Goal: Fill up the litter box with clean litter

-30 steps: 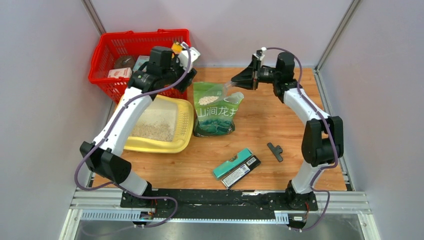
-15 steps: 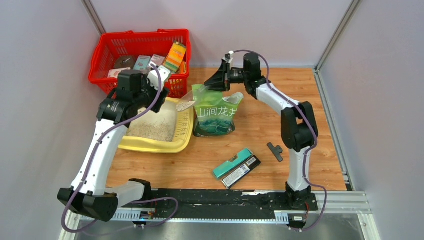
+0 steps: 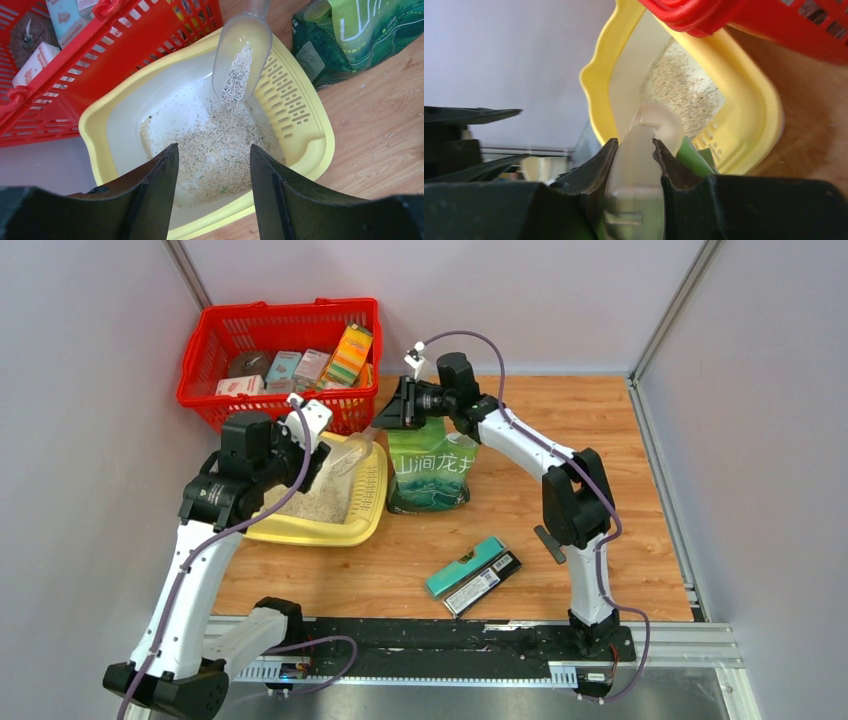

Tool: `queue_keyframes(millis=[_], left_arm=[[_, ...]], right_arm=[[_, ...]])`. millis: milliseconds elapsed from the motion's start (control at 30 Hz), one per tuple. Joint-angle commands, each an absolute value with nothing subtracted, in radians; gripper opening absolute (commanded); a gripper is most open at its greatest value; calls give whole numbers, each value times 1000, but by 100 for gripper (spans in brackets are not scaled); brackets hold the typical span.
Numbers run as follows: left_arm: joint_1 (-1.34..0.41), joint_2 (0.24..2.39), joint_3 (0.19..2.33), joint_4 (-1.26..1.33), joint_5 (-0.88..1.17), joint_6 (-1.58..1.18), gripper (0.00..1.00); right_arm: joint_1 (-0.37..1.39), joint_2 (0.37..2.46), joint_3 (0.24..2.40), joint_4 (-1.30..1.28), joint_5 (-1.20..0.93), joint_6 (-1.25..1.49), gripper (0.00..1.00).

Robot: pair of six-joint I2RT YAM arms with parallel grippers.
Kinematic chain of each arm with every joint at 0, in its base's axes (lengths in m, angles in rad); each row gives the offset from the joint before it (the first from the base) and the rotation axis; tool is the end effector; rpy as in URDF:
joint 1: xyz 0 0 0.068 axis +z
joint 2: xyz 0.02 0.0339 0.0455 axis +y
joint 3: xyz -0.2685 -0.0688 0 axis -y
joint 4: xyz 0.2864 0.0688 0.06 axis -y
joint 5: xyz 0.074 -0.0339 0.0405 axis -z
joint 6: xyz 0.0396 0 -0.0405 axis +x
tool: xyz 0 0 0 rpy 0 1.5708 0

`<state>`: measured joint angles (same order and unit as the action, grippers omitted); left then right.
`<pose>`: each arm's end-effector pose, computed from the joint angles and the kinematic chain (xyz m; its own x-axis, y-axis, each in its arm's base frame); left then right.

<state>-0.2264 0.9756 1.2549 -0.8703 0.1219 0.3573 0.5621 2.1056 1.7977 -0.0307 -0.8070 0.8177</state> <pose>0.2156 -0.0546 0.4093 -0.3963 0.4475 -0.8016 0.4908 0.8412 0.2269 0.4447 0.3139 0.2812 -0.8817 0.0410 -0.4700 -0.4413 0.2811 0.8522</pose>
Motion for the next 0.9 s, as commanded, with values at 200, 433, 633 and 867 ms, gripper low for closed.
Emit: queue_keyframes(millis=[200,433,633,867], left_arm=[[-221,885,1216,-782,132,356,63],[-221,844,1181,-779,161,342,63],[-221,831,1186,-755,190,334,62],[-222,871,1195,-684,313,344,62]], right_arm=[[721,1928,1763,-23,-488,192,0],[807,1842,1632,130,-422,-82,0],[799,1789,1663,123,-377,-106,0],[675,1675,1835,-44,-408,50,0]])
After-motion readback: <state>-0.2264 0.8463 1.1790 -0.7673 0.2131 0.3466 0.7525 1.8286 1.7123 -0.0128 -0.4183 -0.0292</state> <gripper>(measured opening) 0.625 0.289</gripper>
